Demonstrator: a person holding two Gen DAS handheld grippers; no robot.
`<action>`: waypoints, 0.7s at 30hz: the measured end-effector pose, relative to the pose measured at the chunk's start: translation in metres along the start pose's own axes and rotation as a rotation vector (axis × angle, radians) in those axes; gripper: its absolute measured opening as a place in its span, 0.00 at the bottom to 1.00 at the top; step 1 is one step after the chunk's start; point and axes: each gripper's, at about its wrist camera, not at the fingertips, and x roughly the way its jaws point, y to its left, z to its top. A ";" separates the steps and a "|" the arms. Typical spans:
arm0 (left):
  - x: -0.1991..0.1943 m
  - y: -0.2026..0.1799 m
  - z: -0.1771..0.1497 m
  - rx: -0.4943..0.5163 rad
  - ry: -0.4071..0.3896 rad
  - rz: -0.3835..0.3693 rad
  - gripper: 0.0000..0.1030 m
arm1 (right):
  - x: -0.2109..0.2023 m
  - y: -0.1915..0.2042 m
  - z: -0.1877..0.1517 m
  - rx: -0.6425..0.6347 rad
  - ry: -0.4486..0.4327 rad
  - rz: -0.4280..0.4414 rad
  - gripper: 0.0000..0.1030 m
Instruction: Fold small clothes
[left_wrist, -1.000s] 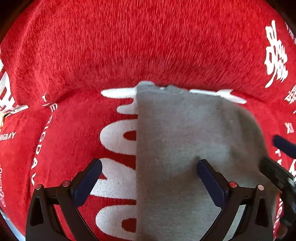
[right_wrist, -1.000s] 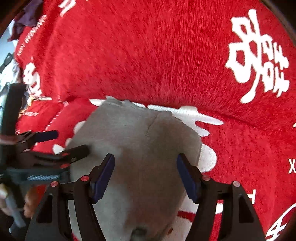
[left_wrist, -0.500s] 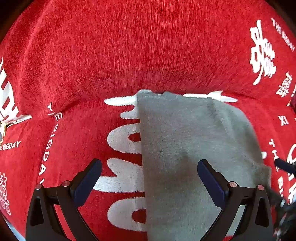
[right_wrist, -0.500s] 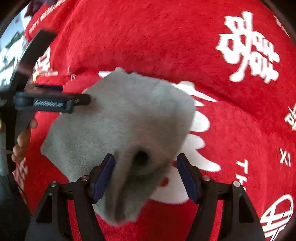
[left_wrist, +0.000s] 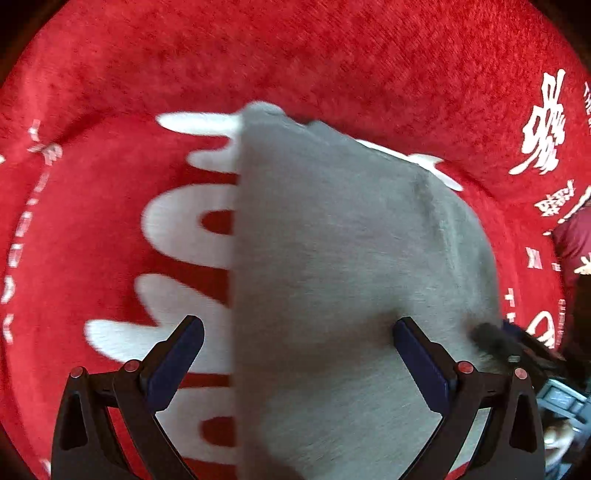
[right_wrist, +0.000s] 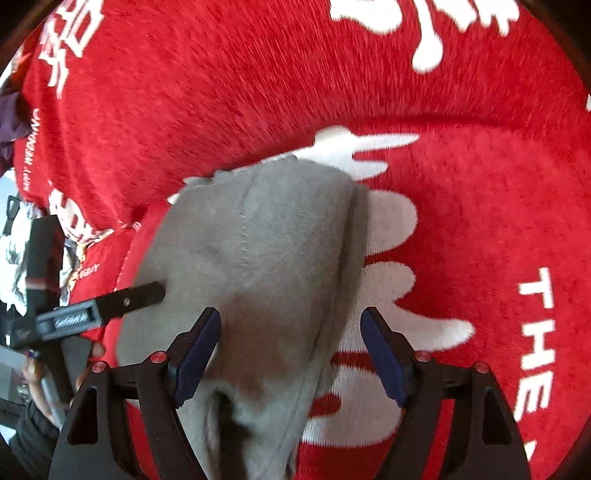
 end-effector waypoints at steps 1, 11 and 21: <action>0.003 -0.001 0.000 -0.003 0.006 -0.014 1.00 | 0.005 -0.002 0.000 0.013 0.012 0.012 0.78; -0.005 -0.024 -0.010 0.073 -0.089 -0.027 0.53 | 0.013 0.035 -0.005 -0.131 -0.067 -0.035 0.42; -0.054 -0.033 -0.038 0.127 -0.126 -0.002 0.42 | -0.033 0.099 -0.025 -0.273 -0.160 -0.055 0.35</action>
